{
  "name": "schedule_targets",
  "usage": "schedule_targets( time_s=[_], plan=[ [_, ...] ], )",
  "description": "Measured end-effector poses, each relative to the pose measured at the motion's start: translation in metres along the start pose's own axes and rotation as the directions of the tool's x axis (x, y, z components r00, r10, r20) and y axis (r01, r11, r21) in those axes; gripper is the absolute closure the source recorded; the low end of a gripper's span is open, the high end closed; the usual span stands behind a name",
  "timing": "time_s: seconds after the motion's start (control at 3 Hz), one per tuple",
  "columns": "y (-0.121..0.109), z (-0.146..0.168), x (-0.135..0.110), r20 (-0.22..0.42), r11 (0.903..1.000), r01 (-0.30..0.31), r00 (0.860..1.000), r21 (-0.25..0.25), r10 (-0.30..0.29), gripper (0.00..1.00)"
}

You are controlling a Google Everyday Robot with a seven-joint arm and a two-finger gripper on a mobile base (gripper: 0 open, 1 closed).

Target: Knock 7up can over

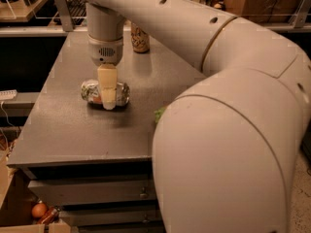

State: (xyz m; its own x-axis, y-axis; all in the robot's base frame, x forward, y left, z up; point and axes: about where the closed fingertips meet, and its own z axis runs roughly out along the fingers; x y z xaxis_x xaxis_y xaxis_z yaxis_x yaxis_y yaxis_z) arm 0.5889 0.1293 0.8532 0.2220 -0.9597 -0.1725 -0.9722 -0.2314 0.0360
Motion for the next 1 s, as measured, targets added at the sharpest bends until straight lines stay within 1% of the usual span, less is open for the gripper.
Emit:
schedule_targets(
  time_s=[0.33,0.67,1.0],
  plan=[
    [0.002,-0.01,0.009,0.066,0.9985,-0.036,0.997,0.041,0.033,0.0],
    [0.016,-0.033,0.033,0.198,0.9893,-0.086,0.978,0.118,0.062,0.0],
    [0.018,-0.081,0.09,0.342,0.9399,-0.203,0.934,0.274,0.102,0.0]
  ],
)
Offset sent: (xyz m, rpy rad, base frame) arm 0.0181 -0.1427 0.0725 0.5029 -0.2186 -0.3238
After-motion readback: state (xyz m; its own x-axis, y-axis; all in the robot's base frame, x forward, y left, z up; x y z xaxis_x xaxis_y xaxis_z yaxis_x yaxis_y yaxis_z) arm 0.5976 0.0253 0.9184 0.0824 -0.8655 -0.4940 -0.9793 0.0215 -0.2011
